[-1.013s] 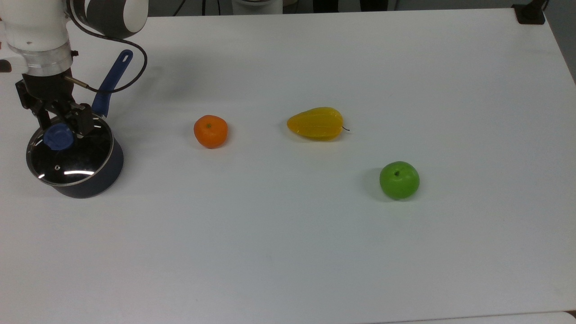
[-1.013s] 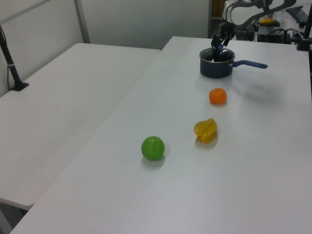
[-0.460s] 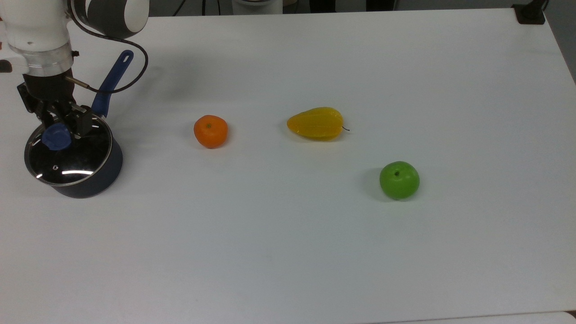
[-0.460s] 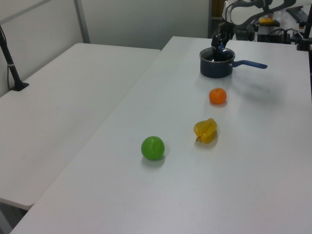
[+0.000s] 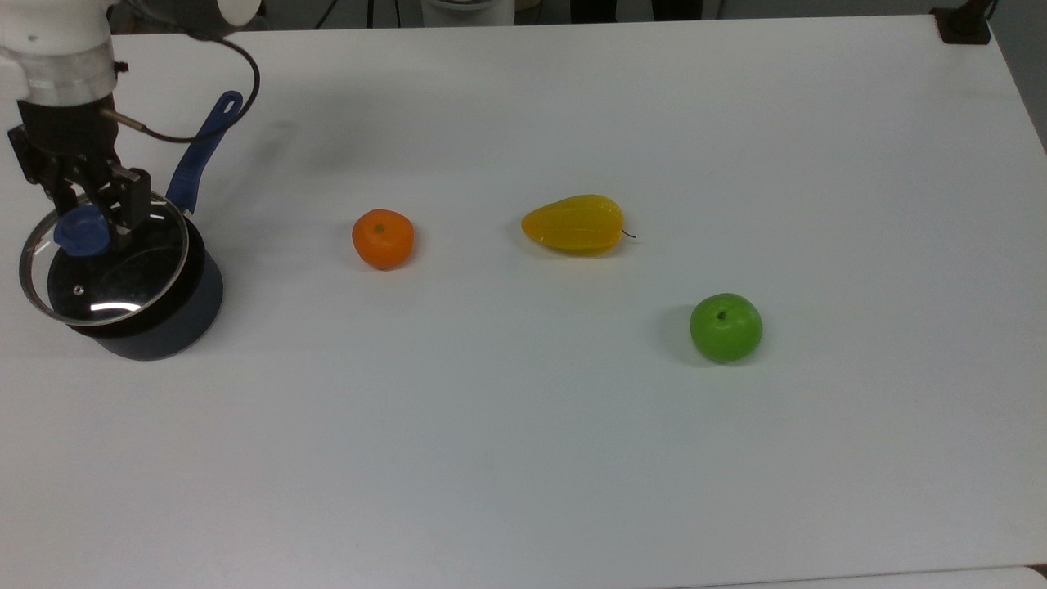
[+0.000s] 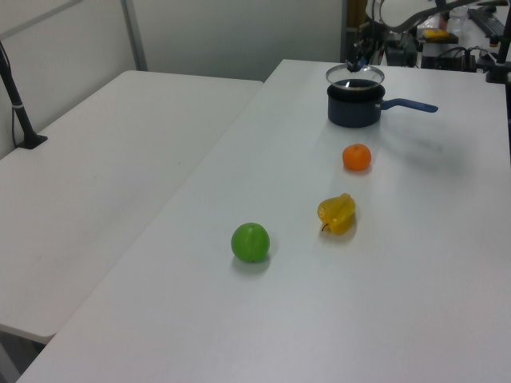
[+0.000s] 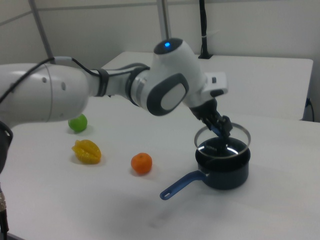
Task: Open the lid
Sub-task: 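Lift the glass lid up off the saucepan rim, then carry the lid away from the saucepan and lower it onto the table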
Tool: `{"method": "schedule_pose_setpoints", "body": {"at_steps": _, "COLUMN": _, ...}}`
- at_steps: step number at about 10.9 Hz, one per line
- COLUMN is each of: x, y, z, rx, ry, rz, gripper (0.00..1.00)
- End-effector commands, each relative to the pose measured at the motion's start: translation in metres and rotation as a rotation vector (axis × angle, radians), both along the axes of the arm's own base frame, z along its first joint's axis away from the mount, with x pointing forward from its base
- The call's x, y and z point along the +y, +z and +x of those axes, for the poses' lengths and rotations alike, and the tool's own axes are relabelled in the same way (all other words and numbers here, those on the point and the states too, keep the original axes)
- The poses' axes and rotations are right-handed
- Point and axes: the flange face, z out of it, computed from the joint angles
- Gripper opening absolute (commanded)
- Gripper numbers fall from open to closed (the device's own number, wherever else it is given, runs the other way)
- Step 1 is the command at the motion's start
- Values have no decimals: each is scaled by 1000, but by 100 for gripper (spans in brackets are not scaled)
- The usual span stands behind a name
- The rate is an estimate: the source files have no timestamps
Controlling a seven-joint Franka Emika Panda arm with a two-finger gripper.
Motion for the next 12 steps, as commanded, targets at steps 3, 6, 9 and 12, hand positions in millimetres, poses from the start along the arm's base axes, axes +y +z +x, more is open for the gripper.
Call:
{"method": "schedule_pose_setpoints", "body": {"at_steps": 3, "x": 137, "y": 32, "z": 15, "rx": -20, "ry": 17, "rz": 26, "gripper": 43}}
{"method": "schedule_pose_setpoints", "body": {"at_steps": 6, "x": 249, "y": 1, "z": 14, "rx": 28, "ry": 73, "rz": 44, "gripper": 42}}
{"method": "schedule_pose_setpoints", "body": {"at_steps": 9, "x": 326, "y": -37, "z": 2, "rx": 74, "ry": 95, "rz": 36, "gripper": 43}}
{"method": "schedule_pose_setpoints", "body": {"at_steps": 12, "x": 372, "y": -71, "z": 3, "rx": 100, "ry": 156, "rz": 40, "gripper": 43}}
